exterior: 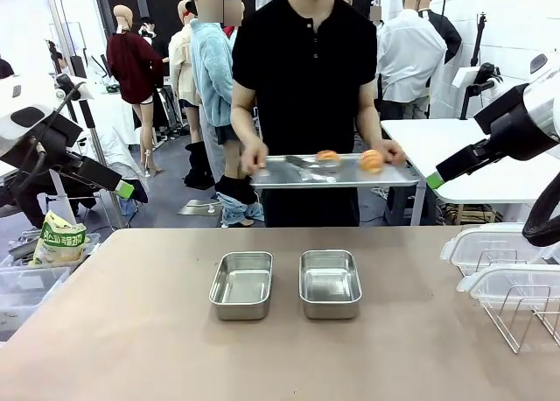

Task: Place the bread in airtight containers.
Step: Lift both Airtight Container.

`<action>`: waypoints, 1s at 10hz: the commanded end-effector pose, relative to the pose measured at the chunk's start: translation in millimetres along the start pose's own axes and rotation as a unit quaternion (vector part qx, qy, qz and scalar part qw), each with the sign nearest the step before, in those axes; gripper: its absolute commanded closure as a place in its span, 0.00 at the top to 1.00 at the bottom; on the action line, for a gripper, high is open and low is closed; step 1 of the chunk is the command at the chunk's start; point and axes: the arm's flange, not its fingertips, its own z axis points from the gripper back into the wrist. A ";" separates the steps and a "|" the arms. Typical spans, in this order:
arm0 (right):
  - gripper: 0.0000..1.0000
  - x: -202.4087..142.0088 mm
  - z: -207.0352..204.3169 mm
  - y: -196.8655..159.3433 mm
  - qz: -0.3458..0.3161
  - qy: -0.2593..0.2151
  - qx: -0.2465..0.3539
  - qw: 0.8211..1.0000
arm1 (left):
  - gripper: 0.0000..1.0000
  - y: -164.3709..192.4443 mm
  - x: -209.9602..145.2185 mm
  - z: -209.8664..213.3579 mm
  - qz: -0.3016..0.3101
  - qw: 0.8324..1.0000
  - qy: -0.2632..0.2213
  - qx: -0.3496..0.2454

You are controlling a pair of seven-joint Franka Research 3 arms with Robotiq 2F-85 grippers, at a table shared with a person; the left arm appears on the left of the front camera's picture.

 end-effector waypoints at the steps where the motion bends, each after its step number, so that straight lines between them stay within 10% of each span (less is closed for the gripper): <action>1: 1.00 0.6 -1.5 -0.2 0.001 -0.004 0.004 1.000 | 1.00 -0.3 0.1 0.9 -0.004 1.000 -0.002 -0.003; 10: 1.00 0.6 -1.5 -0.2 0.001 -0.004 0.004 1.000 | 1.00 -0.3 0.1 0.9 -0.004 1.000 -0.002 -0.003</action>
